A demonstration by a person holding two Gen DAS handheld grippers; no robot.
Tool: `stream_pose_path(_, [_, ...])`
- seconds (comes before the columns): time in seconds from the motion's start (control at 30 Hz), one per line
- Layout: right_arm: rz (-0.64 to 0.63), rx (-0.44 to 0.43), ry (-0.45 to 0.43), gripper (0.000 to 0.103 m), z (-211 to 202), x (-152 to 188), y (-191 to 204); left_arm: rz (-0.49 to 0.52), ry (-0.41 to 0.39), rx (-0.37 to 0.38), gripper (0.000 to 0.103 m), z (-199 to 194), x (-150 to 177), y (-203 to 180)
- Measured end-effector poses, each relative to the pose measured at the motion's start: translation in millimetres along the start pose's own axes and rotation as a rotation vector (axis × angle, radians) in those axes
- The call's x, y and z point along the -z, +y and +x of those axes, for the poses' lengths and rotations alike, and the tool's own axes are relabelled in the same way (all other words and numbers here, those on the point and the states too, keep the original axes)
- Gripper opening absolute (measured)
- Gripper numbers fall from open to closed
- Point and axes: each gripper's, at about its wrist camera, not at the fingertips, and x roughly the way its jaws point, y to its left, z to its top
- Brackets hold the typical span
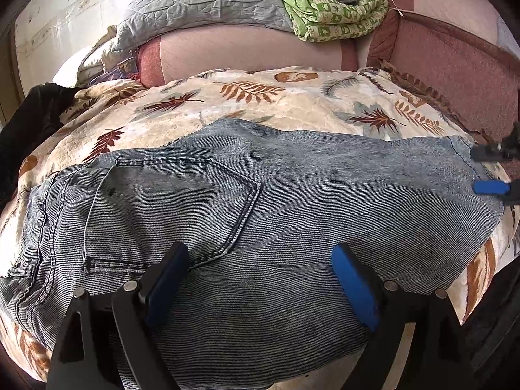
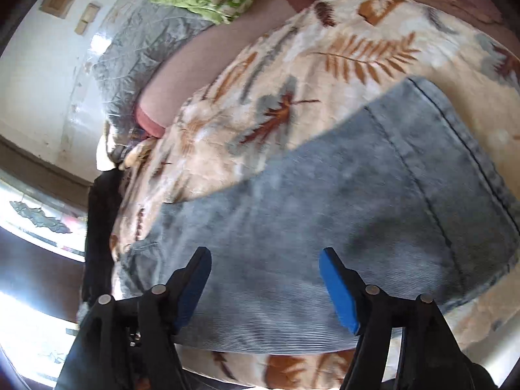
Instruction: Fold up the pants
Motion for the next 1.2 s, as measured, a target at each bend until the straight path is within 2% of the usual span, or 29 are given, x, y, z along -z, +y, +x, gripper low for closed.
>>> stream_pose_path(0.03, [0.052, 0.014, 0.021, 0.071, 6, 0, -19, 0.000, -0.002, -0.003, 0.090, 0, 0, -1])
stream_pose_path(0.1, [0.113, -0.090, -0.005, 0.070, -4, -1, -33, 0.002, -0.005, -0.007, 0.090, 0, 1, -1])
stream_pose_path(0.2, [0.087, -0.160, -0.113, 0.070, -44, -4, -32, 0.012, -0.013, -0.013, 0.090, 0, 2, -1])
stream_pose_path(0.27, [0.122, -0.132, -0.173, 0.073, -63, -6, -46, 0.012, -0.018, -0.018, 0.090, 0, 3, -2])
stream_pose_path(0.3, [0.147, -0.080, -0.184, 0.075, -65, -7, -59, 0.008, -0.020, -0.019, 0.090, 0, 3, -2])
stream_pose_path(0.33, [0.182, -0.003, -0.169, 0.077, -60, -9, -75, 0.005, -0.020, -0.022, 0.090, 0, 3, -2])
stream_pose_path(0.37, [0.224, 0.002, -0.123, 0.074, -51, -9, -91, 0.007, -0.017, -0.026, 0.091, 1, 2, -3])
stream_pose_path(0.43, [0.245, -0.086, -0.149, 0.073, -63, -12, -98, 0.012, 0.002, -0.027, 0.091, 1, 0, -3])
stream_pose_path(0.53, [0.198, -0.161, -0.313, 0.074, -98, -12, -90, -0.013, 0.042, -0.016, 0.091, 0, -7, 0])
stream_pose_path(0.57, [0.208, -0.180, -0.331, 0.075, -103, -9, -91, -0.024, 0.048, -0.025, 0.091, -3, -10, 1])
stream_pose_path(0.63, [0.229, -0.219, -0.277, 0.076, -95, -4, -95, -0.050, 0.026, -0.053, 0.091, -12, -15, 4])
stream_pose_path(0.73, [0.257, -0.121, -0.131, 0.076, -64, 4, -104, -0.083, 0.000, -0.043, 0.091, -23, -26, 6])
stream_pose_path(0.77, [0.269, -0.136, -0.128, 0.076, -62, 3, -106, -0.091, 0.008, -0.034, 0.091, -23, -29, 5])
stream_pose_path(0.9, [0.334, -0.221, -0.218, 0.076, -88, 2, -108, -0.118, 0.067, -0.014, 0.091, -15, -38, -5])
stream_pose_path(1.0, [0.343, -0.243, -0.262, 0.078, -108, 16, -111, -0.133, 0.068, 0.045, 0.091, -15, -47, -23])
stream_pose_path(1.2, [0.464, -0.207, -0.199, 0.079, -104, 35, -139, -0.102, 0.075, 0.151, 0.091, -1, -65, -69])
